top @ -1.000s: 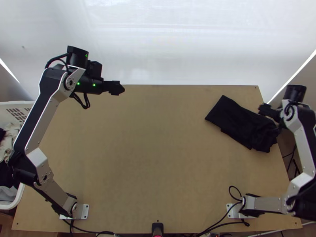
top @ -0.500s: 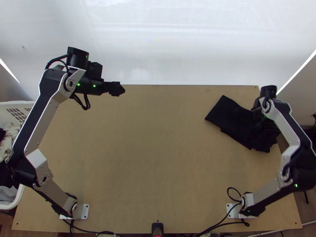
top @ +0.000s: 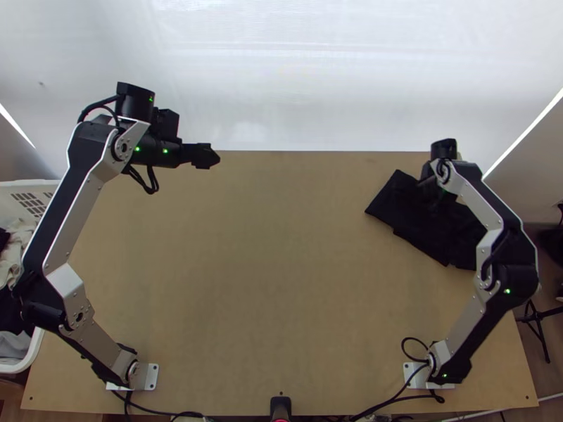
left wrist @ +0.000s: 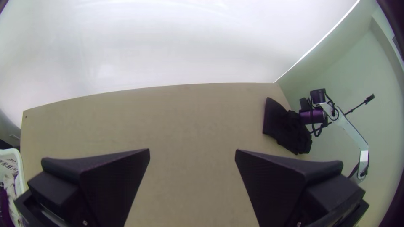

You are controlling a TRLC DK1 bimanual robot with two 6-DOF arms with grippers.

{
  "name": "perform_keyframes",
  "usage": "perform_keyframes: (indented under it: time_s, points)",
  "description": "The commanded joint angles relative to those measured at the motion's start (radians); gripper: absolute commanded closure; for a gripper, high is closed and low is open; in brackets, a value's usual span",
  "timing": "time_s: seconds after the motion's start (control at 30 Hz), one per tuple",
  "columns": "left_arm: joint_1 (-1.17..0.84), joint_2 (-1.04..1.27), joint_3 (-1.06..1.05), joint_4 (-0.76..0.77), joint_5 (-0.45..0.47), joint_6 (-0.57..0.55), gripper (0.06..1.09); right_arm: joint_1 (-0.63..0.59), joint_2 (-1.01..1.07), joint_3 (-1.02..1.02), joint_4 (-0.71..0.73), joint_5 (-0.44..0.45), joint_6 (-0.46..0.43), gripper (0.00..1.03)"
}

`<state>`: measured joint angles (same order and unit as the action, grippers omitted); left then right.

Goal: Fold the t-shirt

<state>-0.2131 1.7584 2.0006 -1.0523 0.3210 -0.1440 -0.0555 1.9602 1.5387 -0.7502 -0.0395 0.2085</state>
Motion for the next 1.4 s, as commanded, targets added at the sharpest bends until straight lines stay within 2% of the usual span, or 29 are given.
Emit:
perform_keyframes:
  time_s: [0.0,0.43,0.5,0.67,0.7,0.73,0.83,0.9,1.0,1.1,1.2,1.27,1.37]
  points:
    - [0.02,0.004,0.001,0.003,0.0,0.011,0.1,0.052,0.092,0.106,-0.003,-0.02,0.006,0.03]
    - [0.061,-0.013,0.004,0.002,-0.002,0.018,0.1,0.1,0.2,0.276,-0.089,-0.099,0.046,0.03]
    - [0.058,-0.045,0.02,0.023,-0.092,0.021,0.1,0.097,0.049,0.258,-0.107,-0.102,0.009,0.03]
    - [0.057,-0.181,0.01,0.126,-0.211,0.024,0.1,0.132,-0.343,0.212,-0.101,-0.115,-0.129,0.04]
    - [0.058,-0.241,-0.02,0.166,-0.263,0.023,0.1,0.164,-0.471,0.21,-0.094,-0.112,-0.175,0.04]
    - [0.063,-0.281,-0.051,0.192,-0.27,0.023,0.1,0.183,-0.534,0.207,-0.09,-0.111,-0.198,0.04]
    - [0.073,-0.428,-0.192,0.282,-0.309,0.02,0.1,0.227,-0.682,0.163,-0.063,-0.097,-0.213,0.04]
    - [0.072,-0.548,-0.327,0.371,-0.396,0.029,0.1,0.233,-0.764,0.123,-0.037,-0.066,-0.248,0.04]
    - [0.075,-0.767,-0.573,0.543,-0.468,0.044,0.1,0.24,-0.882,0.04,-0.034,-0.045,-0.293,0.04]
    - [0.083,-0.985,-0.806,0.684,-0.537,0.061,0.1,0.243,-1.015,-0.08,-0.023,-0.025,-0.287,0.04]
    - [0.11,-1.145,-0.964,0.696,-0.547,0.064,0.1,0.243,-1.146,-0.226,-0.009,0.013,-0.281,0.04]
    - [0.146,-1.24,-1.066,0.706,-0.547,0.064,0.1,0.243,-1.248,-0.353,0.055,0.049,-0.268,0.04]
    - [0.189,-1.406,-1.224,0.802,-0.545,0.061,0.1,0.241,-1.367,-0.485,0.109,0.095,-0.247,0.04]
